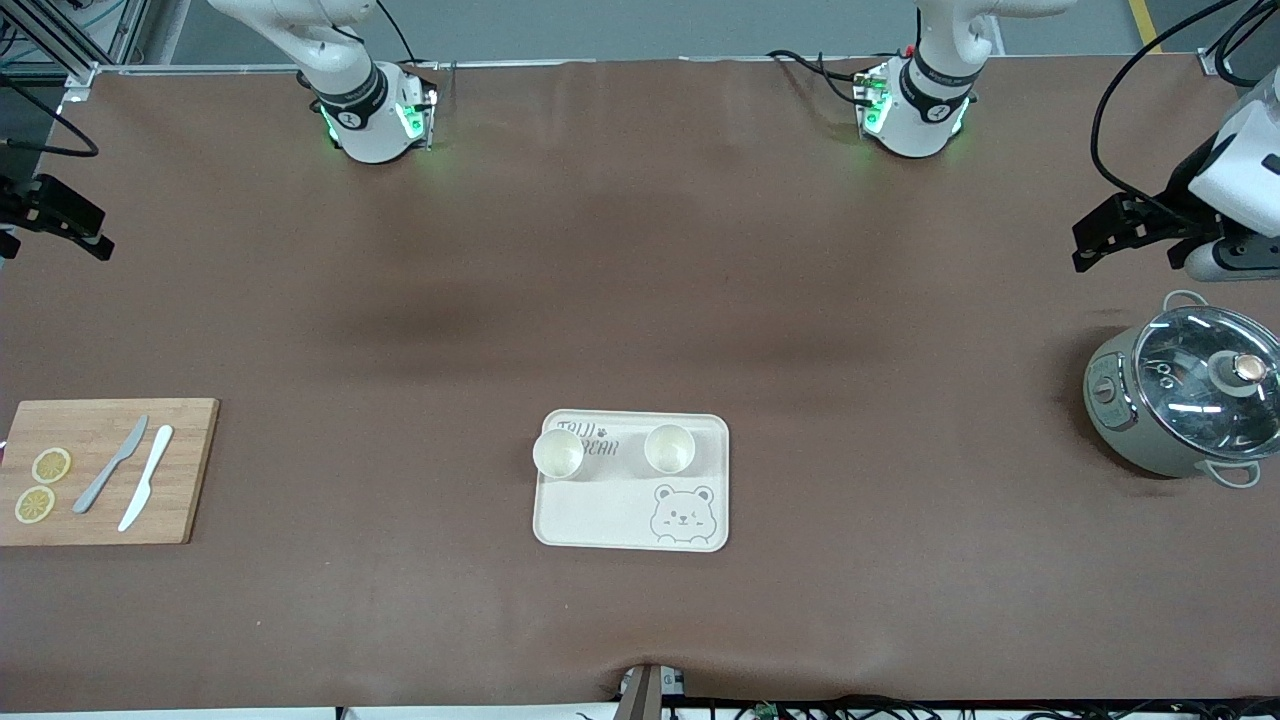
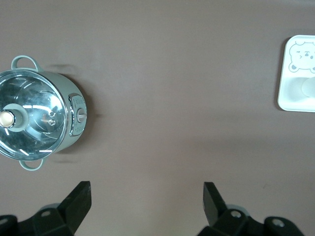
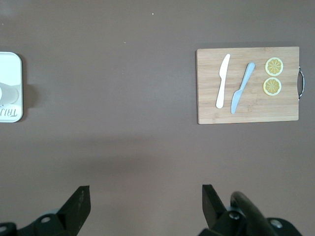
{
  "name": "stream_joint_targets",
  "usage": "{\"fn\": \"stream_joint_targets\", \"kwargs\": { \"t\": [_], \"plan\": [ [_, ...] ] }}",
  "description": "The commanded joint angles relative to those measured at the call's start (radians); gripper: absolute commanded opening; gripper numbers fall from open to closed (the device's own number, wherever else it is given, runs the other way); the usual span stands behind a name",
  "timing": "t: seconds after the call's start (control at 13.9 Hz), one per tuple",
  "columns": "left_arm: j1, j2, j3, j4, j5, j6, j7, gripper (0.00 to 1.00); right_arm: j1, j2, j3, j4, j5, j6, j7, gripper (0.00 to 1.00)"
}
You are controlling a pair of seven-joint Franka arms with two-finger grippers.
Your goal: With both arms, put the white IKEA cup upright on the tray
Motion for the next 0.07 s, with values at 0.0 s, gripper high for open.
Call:
{"fn": "stream_joint_targets", "kwargs": {
  "t": [0.0],
  "plan": [
    [-0.005, 0.009, -0.003, 0.028, 0.014, -0.016, 0.016, 1.0, -0.007, -0.004, 0.003, 0.011, -0.008, -0.011, 0.001, 1.0]
  ]
}}
